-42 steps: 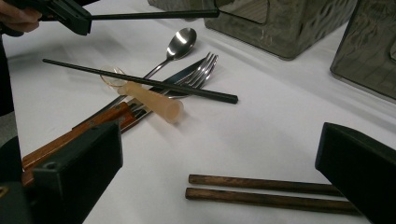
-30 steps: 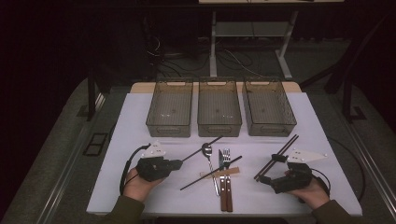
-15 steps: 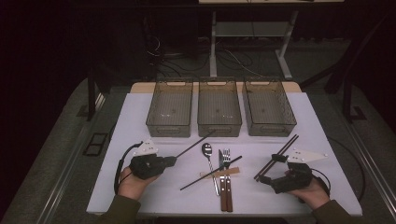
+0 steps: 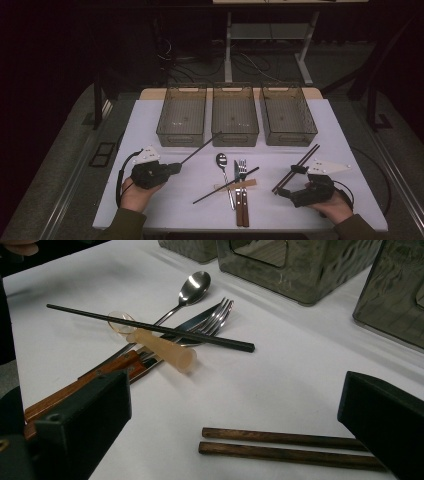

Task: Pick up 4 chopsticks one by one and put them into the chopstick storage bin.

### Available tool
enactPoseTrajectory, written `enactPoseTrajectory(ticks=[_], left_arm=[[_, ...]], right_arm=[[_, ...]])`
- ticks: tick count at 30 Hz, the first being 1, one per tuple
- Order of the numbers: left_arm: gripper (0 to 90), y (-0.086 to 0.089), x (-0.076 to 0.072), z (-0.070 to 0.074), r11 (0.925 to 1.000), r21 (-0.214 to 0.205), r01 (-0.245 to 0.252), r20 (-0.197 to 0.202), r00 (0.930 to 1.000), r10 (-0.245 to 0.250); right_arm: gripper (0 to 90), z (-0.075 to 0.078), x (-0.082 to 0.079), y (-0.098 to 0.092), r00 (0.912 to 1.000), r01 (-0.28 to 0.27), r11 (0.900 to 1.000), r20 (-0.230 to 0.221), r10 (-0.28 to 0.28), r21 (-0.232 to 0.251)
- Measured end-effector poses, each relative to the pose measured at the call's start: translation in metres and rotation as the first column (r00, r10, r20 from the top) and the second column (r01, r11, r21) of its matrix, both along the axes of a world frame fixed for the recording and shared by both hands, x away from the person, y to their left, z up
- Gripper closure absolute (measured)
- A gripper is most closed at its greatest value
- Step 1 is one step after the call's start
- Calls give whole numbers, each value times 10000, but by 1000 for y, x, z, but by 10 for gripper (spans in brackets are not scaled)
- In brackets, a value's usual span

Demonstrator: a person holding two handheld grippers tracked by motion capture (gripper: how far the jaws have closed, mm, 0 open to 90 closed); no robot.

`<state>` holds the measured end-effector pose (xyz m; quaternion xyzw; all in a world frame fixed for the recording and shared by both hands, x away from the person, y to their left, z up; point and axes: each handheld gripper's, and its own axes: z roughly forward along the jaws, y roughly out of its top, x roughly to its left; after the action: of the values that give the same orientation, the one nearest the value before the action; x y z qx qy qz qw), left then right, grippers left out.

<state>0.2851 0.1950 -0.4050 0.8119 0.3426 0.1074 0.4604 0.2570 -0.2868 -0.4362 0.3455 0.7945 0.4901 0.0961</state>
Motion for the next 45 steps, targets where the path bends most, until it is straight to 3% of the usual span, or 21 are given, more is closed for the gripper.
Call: enactPoseTrajectory(ticks=[14, 23, 45], left_arm=[[849, 12, 7, 1, 9960, -168, -880, 29, 9961, 881], [849, 12, 21, 1, 9911, -177, -1318, 19, 9913, 1319], [849, 8, 53, 15, 9836, -555, -1718, 446, 9837, 1743]], right_arm=[[7, 0, 1, 0, 10000, 21, 10000, 13, -21, -28], [7, 0, 1, 0, 10000, -4, 10000, 34, 4, -29], [7, -1, 2, 0, 10000, 69, 10000, -70, -69, -6]])
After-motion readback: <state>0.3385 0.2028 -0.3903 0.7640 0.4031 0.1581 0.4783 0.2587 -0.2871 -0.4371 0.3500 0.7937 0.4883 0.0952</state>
